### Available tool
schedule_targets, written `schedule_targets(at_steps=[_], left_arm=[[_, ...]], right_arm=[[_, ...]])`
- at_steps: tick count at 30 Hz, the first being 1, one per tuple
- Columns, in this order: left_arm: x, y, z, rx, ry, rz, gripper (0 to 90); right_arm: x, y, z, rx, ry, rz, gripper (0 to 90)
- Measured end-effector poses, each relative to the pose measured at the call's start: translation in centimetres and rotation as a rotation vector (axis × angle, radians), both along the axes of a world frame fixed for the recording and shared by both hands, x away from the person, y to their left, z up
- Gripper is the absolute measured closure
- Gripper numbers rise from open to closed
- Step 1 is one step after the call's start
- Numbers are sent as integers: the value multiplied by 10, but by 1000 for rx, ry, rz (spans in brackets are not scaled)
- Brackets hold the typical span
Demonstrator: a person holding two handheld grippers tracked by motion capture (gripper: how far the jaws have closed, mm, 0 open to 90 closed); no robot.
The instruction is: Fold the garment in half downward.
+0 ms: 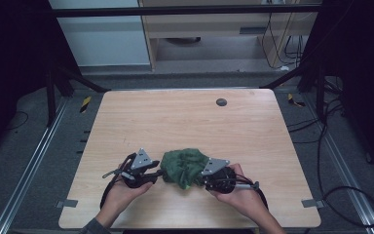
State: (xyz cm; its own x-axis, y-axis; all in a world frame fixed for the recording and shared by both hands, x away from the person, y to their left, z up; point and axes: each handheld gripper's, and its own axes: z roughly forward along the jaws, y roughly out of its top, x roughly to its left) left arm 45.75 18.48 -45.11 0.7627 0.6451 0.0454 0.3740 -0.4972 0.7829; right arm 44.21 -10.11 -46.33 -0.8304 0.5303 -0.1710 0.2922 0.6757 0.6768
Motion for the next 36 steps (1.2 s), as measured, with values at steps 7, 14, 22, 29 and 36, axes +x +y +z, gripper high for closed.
schedule_targets(at_steps=[7, 14, 22, 29, 36], left_arm=[[3, -8, -5, 9, 6, -10, 601], [0, -9, -13, 27, 27, -17, 586], [-3, -7, -13, 24, 24, -4, 537], [-4, -6, -10, 27, 24, 2, 456], [-5, -6, -9, 31, 34, 2, 371]], right_arm=[[-1, 0, -1, 8, 2, -4, 586], [-1, 0, 1, 10, 2, -16, 479], [1, -2, 7, 30, -19, -53, 266], [3, -4, 10, 32, -14, -73, 162], [3, -8, 13, 33, -4, -66, 119]])
